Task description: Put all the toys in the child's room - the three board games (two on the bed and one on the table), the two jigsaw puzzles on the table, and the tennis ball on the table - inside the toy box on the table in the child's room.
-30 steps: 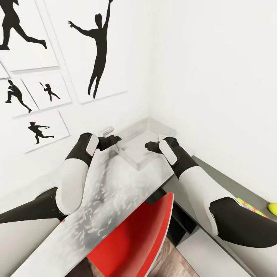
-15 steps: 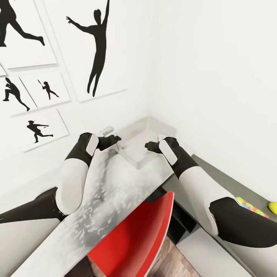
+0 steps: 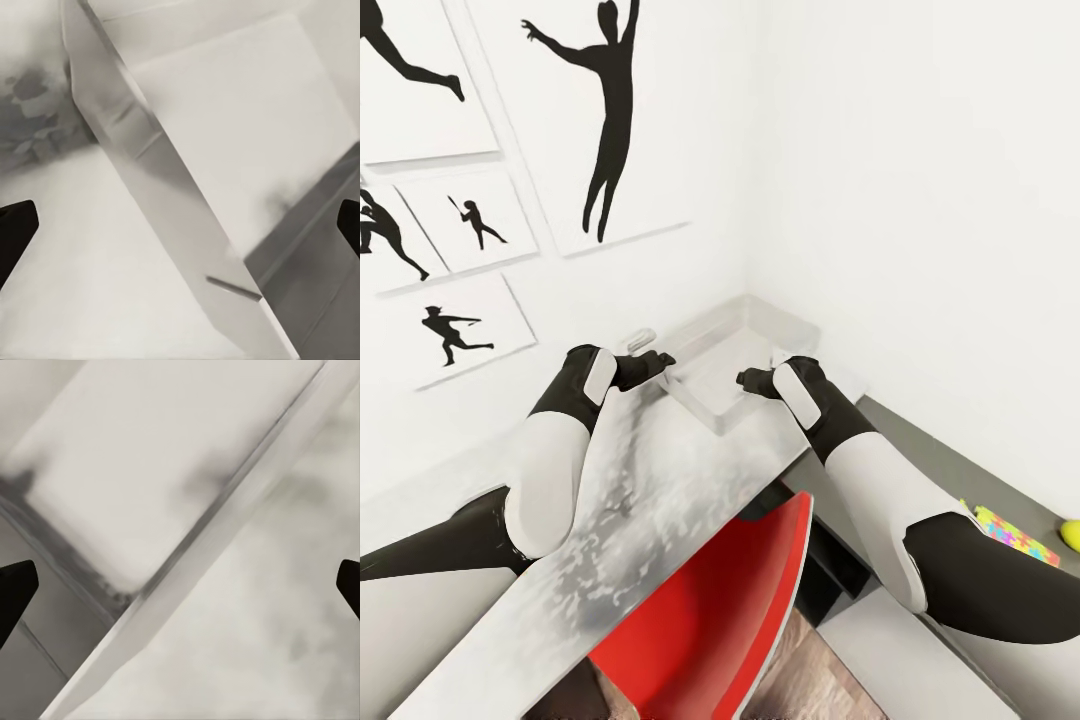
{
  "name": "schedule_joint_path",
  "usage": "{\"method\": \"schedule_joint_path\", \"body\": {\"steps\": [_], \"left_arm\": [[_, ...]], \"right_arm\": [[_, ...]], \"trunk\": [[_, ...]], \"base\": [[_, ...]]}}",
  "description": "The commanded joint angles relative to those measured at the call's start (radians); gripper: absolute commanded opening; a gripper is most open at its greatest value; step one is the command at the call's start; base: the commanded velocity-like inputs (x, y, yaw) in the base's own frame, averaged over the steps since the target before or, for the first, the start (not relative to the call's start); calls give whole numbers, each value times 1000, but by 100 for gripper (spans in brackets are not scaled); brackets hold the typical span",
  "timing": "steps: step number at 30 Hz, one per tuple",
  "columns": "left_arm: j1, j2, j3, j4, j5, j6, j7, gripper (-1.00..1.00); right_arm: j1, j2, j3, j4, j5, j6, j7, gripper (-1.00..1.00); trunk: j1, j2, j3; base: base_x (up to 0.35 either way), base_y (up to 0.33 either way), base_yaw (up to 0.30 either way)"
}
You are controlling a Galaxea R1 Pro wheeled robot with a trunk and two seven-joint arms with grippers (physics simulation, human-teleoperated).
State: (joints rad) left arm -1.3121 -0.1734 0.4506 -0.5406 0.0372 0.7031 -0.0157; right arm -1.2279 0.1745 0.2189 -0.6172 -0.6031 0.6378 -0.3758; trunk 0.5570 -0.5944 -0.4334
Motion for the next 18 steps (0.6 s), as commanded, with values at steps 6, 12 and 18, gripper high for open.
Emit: {"method": "schedule_joint_path", "body": {"steps": [6, 12, 18], "left_arm": [[-1, -1, 7, -1, 3, 6, -1, 100], [-1, -1, 7, -1, 3, 6, -1, 100], [-1, -1, 7, -2, 3, 6, -1, 100]], "right_arm": [[-1, 0, 2, -1, -9, 2, -9, 100], [-1, 0, 3, -1, -9, 1, -9, 100], [-1, 0, 3, -1, -9, 0, -9, 100]], "trunk": [[0, -1, -11], [0, -1, -21], [0, -1, -31]], "base": [[0, 0, 0], [0, 0, 0], [0, 0, 0]]}}
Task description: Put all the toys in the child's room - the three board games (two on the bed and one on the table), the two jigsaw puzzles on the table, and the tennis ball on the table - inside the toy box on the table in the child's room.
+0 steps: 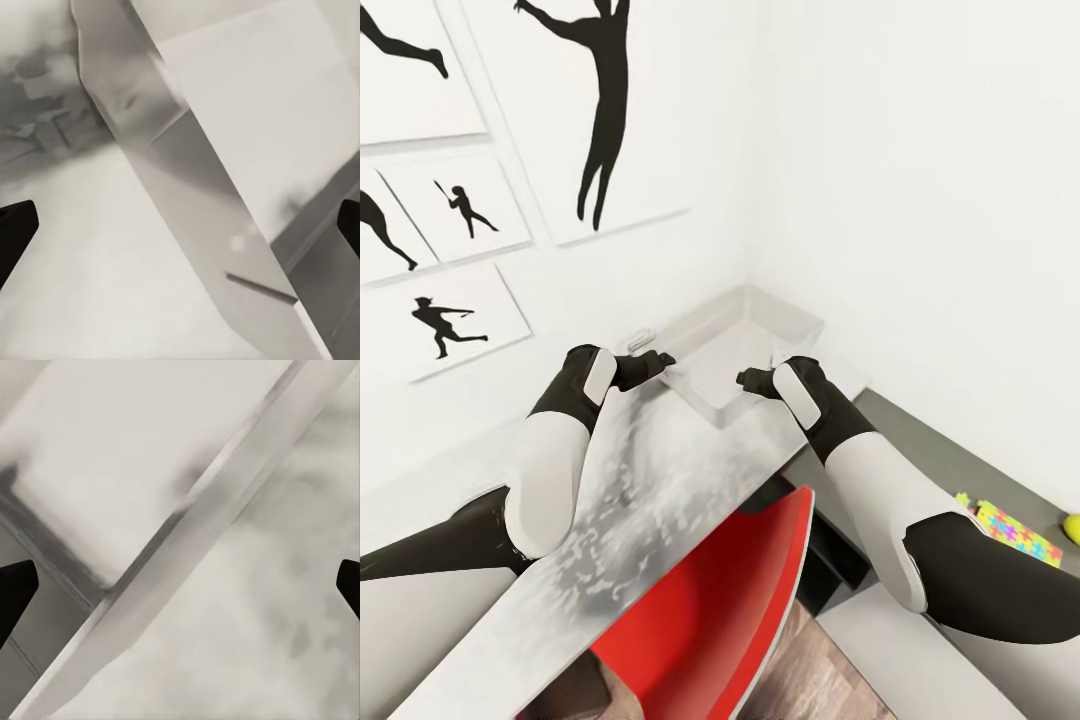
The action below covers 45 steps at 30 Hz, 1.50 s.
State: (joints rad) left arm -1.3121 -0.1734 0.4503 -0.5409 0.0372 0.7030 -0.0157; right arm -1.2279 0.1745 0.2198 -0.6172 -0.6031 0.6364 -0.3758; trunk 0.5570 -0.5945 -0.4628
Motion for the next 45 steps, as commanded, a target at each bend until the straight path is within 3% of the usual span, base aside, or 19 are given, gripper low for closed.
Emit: {"method": "schedule_joint_path", "body": {"steps": [1, 11, 29, 45], "left_arm": [[-1, -1, 7, -2, 3, 6, -1, 100], [-1, -1, 7, -1, 3, 5, -3, 100], [-1, -1, 7, -2, 3, 6, -3, 100], [-1, -1, 6, -2, 3, 6, -2, 100]], "right_arm": [[-1, 0, 2, -1, -9, 2, -9, 100], [-1, 0, 6, 0, -9, 0, -9, 100], [-1, 0, 20, 12, -6, -102, -12, 100], [-1, 0, 21, 13, -6, -109, -33, 100]], "trunk": [[0, -1, -3], [0, -1, -8], [0, -1, -12], [0, -1, -24]], "base": [[0, 0, 0], [0, 0, 0], [0, 0, 0], [0, 0, 0]]}}
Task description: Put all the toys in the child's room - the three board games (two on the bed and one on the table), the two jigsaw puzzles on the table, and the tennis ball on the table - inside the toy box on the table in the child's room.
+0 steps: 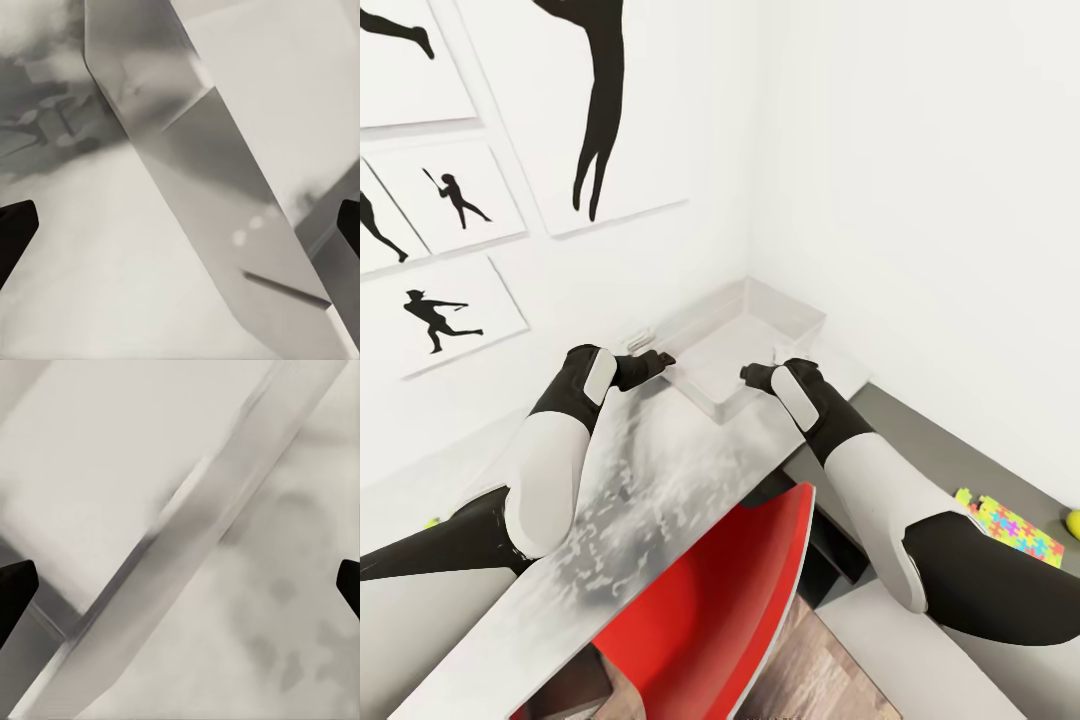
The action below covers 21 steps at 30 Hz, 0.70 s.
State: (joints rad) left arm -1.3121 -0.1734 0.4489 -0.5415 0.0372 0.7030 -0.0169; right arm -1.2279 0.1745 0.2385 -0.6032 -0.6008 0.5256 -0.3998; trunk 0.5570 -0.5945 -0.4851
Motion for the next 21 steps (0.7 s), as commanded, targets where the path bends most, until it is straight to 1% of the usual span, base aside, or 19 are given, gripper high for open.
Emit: {"method": "schedule_joint_path", "body": {"steps": [1, 7, 15, 21], "left_arm": [[-1, -1, 7, -1, 3, 6, -1, 100], [-1, -1, 7, -1, 3, 6, -2, 100], [-1, -1, 6, 0, 4, 6, -2, 100], [-1, -1, 5, 0, 9, 6, -10, 100]], "right_arm": [[-1, 0, 2, -1, -8, 2, -9, 100], [-1, 0, 3, -1, -8, 1, -10, 100], [-1, 0, 20, -2, -8, 1, -10, 100], [-1, 0, 23, -3, -8, 1, -10, 100]], "trunk": [[0, -1, -3], [0, -1, -13], [0, -1, -25], [0, -1, -28]], "base": [[0, 0, 0], [0, 0, 0], [0, 0, 0], [0, 0, 0]]}}
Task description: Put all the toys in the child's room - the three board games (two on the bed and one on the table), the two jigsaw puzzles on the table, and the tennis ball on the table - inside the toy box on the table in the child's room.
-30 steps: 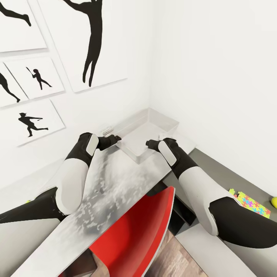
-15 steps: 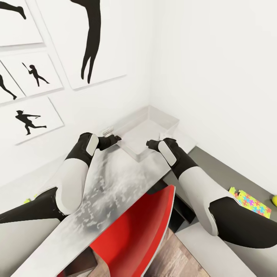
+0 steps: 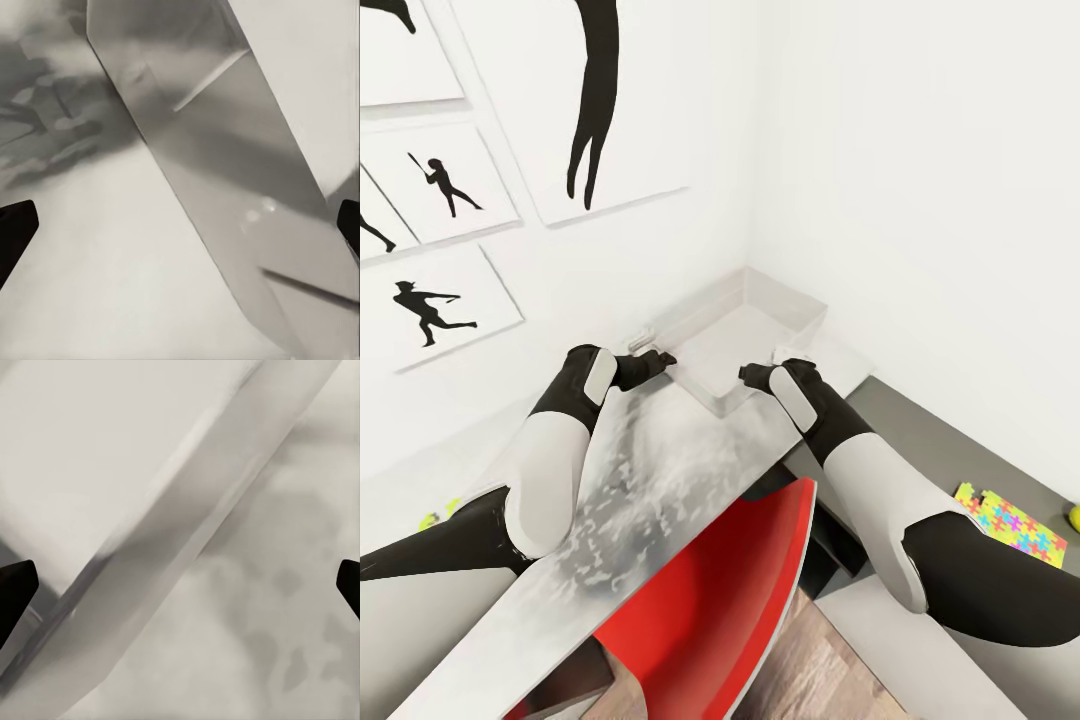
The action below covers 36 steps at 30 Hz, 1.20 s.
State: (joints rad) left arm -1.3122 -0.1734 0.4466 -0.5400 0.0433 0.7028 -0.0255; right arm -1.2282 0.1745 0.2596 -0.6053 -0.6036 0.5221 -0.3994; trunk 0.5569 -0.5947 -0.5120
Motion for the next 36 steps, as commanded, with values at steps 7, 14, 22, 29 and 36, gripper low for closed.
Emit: {"method": "schedule_joint_path", "body": {"steps": [7, 14, 22, 29, 36], "left_arm": [[-1, -1, 6, -2, 3, 6, -57, 100], [-1, -1, 6, -2, 4, 6, -66, 100], [-1, -1, 6, 0, 4, 5, -70, 100], [-1, -1, 6, 0, 4, 4, -71, 100], [-1, -1, 6, 0, 4, 5, -71, 100]], "right_arm": [[-1, 0, 7, -1, -5, 4, -10, 100], [-1, 0, 10, -1, -5, 4, -10, 100], [-1, 0, 15, -1, -5, 4, -10, 100], [-1, 0, 16, -1, -5, 4, -10, 100], [-1, 0, 18, -2, -5, 4, -10, 100]], "trunk": [[0, -1, -2], [0, -1, -2], [0, -1, -4], [0, -1, -13], [0, -1, -23]], "base": [[0, 0, 0], [0, 0, 0], [0, 0, 0], [0, 0, 0], [0, 0, 0]]}}
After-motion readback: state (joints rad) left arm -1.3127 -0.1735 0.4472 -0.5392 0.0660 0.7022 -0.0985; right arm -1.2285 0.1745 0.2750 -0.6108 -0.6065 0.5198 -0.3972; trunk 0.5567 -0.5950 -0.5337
